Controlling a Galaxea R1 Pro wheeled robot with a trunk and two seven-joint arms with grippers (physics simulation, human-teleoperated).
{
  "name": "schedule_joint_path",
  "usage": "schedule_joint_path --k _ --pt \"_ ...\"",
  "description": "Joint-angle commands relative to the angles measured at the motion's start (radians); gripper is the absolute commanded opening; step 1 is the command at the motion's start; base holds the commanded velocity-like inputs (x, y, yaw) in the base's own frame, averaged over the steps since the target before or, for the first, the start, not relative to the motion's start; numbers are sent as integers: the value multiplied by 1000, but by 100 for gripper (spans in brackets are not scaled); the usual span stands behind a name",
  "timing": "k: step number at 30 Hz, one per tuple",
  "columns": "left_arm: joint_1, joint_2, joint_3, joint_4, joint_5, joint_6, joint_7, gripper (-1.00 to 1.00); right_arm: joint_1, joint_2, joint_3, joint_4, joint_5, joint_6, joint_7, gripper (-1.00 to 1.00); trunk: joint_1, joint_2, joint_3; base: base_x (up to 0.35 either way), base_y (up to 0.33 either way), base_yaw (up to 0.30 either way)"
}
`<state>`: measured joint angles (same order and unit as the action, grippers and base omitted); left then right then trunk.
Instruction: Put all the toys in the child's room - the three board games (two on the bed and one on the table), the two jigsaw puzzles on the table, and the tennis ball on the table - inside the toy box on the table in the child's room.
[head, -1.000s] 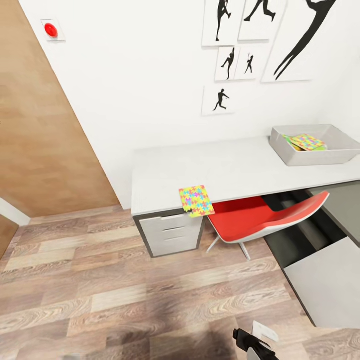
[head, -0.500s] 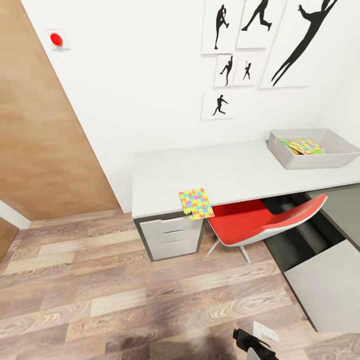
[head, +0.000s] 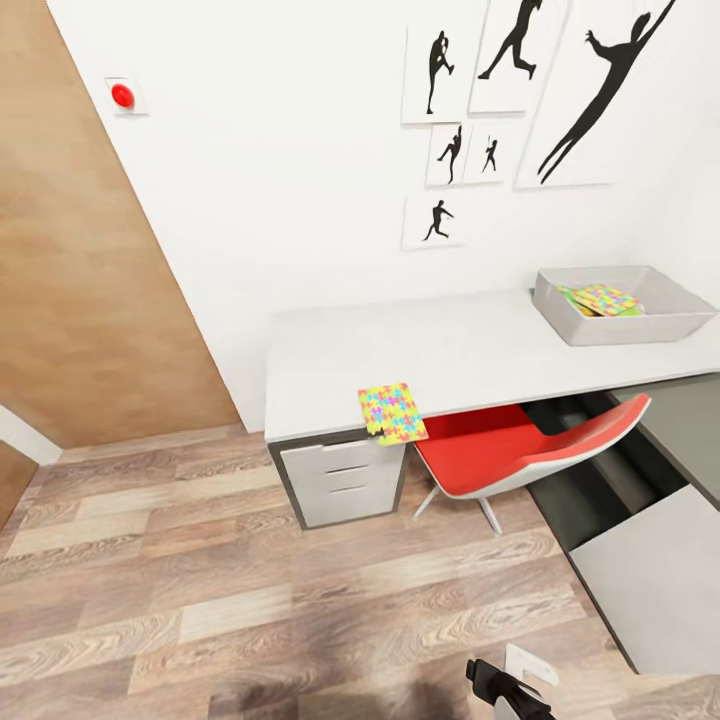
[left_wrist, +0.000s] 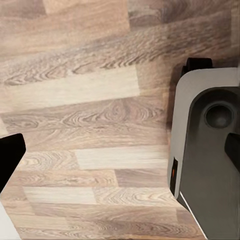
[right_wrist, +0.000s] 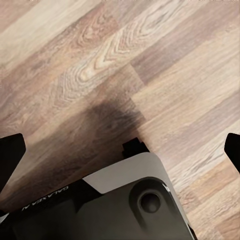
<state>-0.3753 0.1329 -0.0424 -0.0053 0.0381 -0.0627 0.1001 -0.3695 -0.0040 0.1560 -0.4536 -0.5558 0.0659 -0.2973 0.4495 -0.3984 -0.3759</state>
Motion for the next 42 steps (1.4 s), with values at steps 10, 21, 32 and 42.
schedule_joint_path --k 10,21,32,42 --pt "-12 4 4 -85 6 17 5 100 0 3 6 -2 -1 6 -8 100 1 -2 15 0 0 0" --pt "-14 12 2 -164 6 75 5 100 0 4 6 -2 -1 6 -8 100 1 -2 32 0 0 0" --pt "-5 16 -3 -161 4 -3 2 100 0 10 7 -3 -1 6 -8 100 1 -2 50 0 0 0" --pt "1 23 -4 -158 3 -15 -3 100 0 13 5 -2 -1 6 -8 100 1 -2 66 0 0 0"
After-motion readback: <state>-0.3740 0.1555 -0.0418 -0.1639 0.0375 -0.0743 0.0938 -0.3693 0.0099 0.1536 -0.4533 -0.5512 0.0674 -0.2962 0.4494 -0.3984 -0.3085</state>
